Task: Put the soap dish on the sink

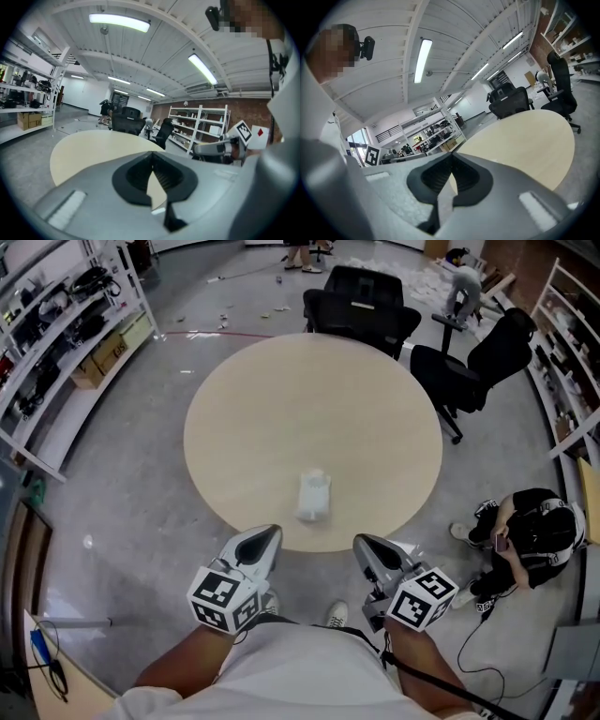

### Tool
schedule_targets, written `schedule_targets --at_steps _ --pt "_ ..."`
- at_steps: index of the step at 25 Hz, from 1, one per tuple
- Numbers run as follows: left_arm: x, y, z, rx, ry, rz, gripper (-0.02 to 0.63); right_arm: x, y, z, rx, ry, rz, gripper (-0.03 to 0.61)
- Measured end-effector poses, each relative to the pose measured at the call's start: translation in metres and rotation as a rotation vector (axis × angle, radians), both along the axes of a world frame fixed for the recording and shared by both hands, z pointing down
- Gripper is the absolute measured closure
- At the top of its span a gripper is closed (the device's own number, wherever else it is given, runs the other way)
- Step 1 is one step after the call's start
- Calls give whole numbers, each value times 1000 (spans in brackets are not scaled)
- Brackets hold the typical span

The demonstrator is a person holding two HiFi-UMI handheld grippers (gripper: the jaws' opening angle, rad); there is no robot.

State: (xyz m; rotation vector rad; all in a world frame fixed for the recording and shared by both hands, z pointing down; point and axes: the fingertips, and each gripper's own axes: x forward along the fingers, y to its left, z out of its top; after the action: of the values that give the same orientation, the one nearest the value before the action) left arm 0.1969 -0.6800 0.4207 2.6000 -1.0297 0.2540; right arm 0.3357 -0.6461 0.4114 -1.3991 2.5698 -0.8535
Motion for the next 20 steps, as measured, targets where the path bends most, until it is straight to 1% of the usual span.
schedule_targets --at_steps 9,14,20 --pt "-12 -11 0 2 15 11 607 -8 -9 1 -9 16 24 577" --pt "-9 -12 3 1 19 4 606 -5 -9 6 -17 14 23 577" --pt "-14 -16 -3 2 18 8 606 -13 -14 0 -24 15 21 577"
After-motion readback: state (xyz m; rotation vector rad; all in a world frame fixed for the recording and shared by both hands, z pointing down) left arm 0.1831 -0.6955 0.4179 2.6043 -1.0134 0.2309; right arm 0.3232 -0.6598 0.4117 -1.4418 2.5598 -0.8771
